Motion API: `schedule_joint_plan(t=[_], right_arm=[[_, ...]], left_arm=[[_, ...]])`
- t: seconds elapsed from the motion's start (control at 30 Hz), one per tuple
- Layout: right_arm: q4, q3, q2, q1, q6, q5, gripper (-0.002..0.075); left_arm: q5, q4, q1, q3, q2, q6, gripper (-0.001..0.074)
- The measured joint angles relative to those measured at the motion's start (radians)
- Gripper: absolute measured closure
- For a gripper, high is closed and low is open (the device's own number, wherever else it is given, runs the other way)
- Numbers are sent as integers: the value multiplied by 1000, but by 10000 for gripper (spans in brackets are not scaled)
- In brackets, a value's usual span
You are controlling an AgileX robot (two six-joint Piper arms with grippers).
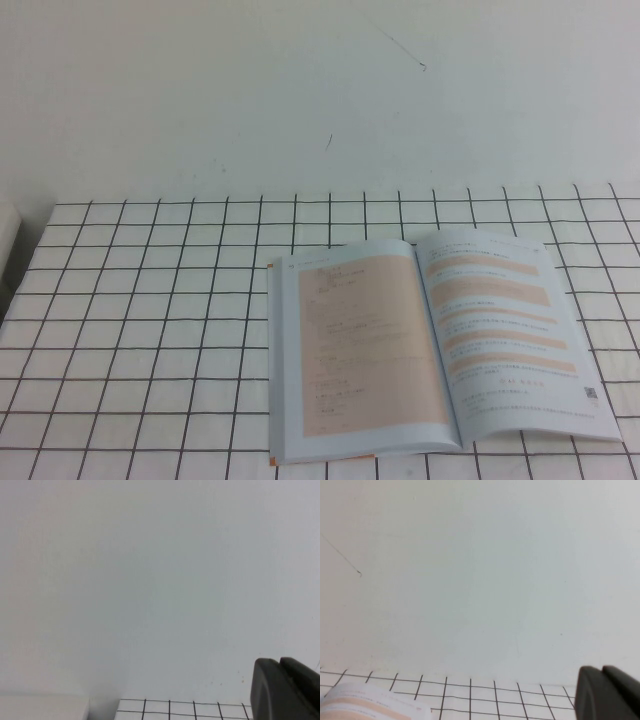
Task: Close book
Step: 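Close the open booklet and leave it lying on the table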
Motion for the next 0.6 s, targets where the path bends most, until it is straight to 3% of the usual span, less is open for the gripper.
schedule_joint_plan(t=[0.17, 0.43, 0.6], right_arm=[[35, 2, 0, 0, 26, -72, 729], [63, -1, 0, 0, 233, -566, 729], [65, -125, 0, 0, 314, -560, 729]], left_arm=[[-74, 0, 0, 0, 0, -76, 738], [-436, 64, 0, 0, 0, -398, 738], [-440, 175, 0, -67, -2, -461, 738]])
